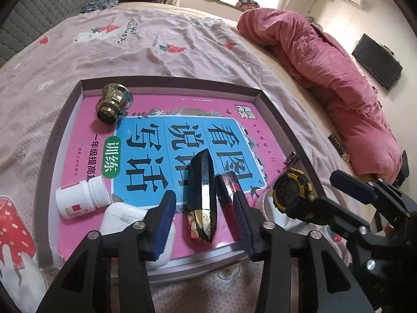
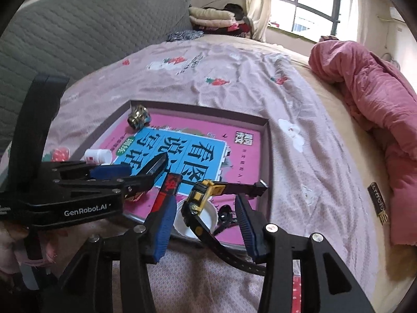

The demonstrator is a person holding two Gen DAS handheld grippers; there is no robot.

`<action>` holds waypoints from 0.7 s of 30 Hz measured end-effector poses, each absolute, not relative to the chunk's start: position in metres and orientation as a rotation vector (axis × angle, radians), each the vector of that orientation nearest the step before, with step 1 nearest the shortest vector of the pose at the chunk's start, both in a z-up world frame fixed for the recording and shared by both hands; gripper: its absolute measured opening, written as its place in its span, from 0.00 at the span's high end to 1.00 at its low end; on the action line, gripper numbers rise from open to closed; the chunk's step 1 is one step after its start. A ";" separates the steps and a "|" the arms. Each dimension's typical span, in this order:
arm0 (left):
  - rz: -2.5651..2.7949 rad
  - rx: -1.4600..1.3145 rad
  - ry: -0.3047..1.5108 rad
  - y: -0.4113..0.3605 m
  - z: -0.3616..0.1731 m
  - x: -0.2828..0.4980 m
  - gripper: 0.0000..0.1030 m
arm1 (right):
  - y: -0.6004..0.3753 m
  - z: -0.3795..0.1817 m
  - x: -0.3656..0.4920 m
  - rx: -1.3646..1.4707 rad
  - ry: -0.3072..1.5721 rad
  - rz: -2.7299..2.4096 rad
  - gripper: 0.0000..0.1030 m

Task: Organize rigid objects
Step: 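Open the right gripper to release the watch in the tray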

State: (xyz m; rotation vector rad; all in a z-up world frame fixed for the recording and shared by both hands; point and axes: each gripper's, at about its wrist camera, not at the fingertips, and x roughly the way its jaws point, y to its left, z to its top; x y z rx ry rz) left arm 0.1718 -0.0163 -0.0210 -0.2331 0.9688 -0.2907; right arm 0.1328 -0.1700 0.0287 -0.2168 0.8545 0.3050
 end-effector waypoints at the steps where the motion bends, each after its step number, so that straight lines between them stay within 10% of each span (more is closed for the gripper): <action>1: -0.286 -0.230 0.963 -0.016 -0.019 0.170 0.52 | -0.171 0.031 0.131 -0.213 0.847 0.301 0.55; 21: -0.158 -0.158 0.832 0.009 0.030 0.100 0.30 | -0.173 0.052 0.084 -0.115 0.738 0.261 0.49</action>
